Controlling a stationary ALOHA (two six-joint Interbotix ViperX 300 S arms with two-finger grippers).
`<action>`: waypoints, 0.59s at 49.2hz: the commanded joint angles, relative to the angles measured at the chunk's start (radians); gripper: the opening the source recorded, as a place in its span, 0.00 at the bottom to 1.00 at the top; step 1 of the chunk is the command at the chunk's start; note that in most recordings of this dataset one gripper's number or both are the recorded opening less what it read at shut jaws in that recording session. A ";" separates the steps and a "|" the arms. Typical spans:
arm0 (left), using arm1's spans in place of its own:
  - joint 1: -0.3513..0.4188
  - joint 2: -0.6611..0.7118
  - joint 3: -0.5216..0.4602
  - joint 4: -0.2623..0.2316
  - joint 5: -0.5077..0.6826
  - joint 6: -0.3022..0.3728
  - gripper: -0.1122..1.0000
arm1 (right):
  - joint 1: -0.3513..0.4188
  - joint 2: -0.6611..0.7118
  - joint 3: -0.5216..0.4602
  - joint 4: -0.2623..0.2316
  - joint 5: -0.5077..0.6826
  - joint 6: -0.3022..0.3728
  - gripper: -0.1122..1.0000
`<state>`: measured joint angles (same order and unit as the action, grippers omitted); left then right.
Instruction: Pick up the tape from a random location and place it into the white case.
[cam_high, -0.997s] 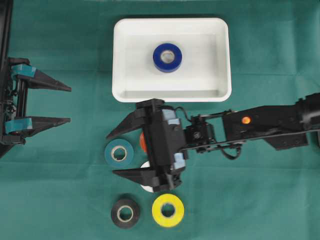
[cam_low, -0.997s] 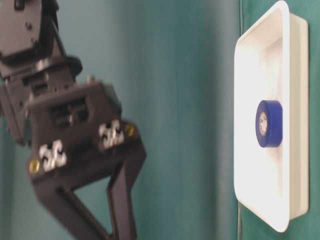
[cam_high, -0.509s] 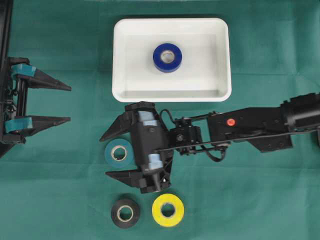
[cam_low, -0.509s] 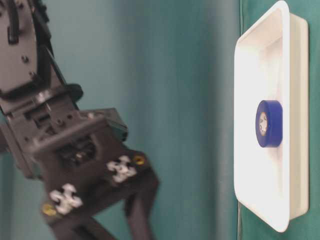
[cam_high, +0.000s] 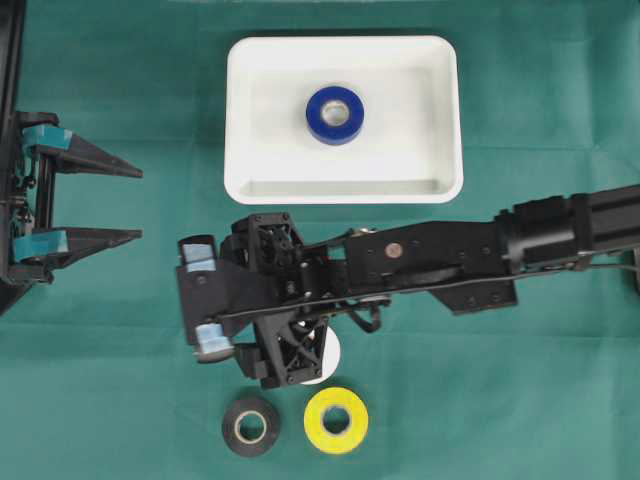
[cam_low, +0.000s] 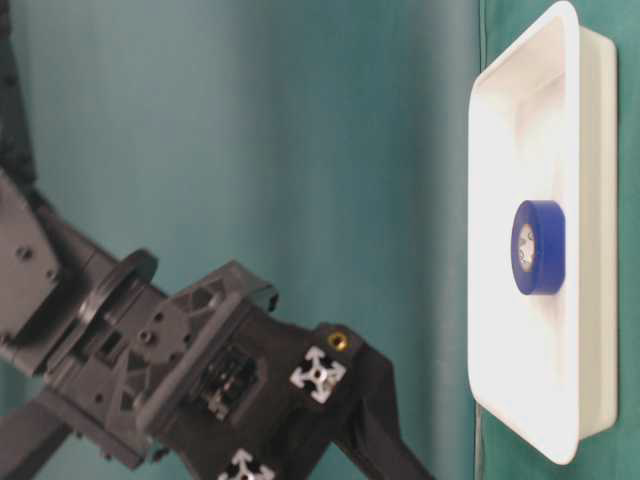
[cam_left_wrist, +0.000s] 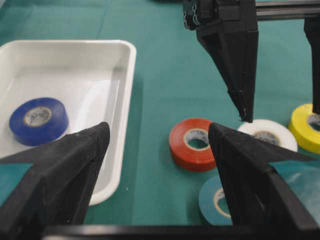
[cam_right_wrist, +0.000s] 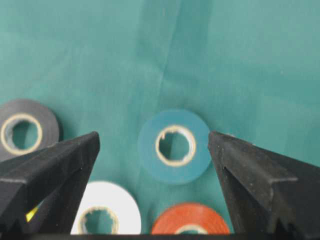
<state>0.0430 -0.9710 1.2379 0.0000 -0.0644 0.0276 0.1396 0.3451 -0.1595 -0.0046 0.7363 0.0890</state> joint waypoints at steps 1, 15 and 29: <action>0.003 0.005 -0.012 -0.002 -0.003 0.000 0.82 | 0.003 0.002 -0.074 0.000 0.081 0.002 0.93; 0.003 0.009 -0.012 0.000 -0.003 0.000 0.82 | 0.005 0.060 -0.201 0.002 0.250 -0.002 0.93; 0.003 0.011 -0.009 -0.002 0.000 0.000 0.82 | 0.005 0.064 -0.212 0.002 0.250 -0.011 0.93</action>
<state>0.0445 -0.9695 1.2379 0.0000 -0.0598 0.0276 0.1396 0.4310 -0.3482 -0.0046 0.9910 0.0782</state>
